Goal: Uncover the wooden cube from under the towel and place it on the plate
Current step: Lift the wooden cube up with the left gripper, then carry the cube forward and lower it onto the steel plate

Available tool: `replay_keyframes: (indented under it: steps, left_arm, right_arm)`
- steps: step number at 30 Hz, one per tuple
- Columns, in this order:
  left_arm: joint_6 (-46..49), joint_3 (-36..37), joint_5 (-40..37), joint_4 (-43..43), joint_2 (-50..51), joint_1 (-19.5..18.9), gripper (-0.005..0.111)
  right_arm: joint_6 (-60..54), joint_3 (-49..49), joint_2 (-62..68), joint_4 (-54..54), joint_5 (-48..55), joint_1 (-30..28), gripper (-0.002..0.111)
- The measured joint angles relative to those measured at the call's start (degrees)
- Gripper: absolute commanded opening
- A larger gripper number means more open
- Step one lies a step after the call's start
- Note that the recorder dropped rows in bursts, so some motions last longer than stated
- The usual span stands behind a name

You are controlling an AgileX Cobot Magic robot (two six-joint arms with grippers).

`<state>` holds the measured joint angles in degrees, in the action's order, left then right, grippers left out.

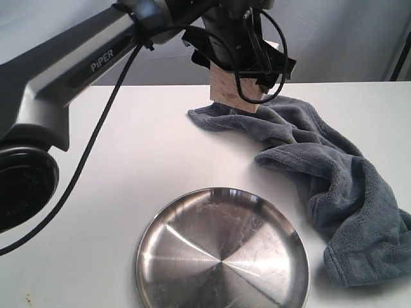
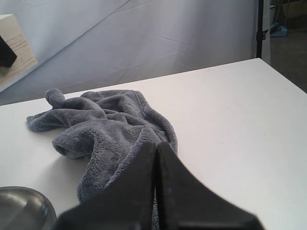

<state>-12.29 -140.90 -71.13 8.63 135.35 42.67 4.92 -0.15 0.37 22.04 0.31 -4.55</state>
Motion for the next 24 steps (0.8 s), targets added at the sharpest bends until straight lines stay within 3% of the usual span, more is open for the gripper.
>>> replay_keyframes:
  steps: [11, 24]
  left_arm:
    - [1.5, 0.0, 0.0, 1.8, -0.3, 3.3, 0.0]
    - [-0.6, 0.0, 0.0, 1.9, -0.3, 3.4, 0.0]
  right_arm:
    - [0.0, 0.0, 0.0, 0.0, 0.0, 0.0, 0.003]
    - [0.0, 0.0, 0.0, 0.0, 0.0, 0.0, 0.003]
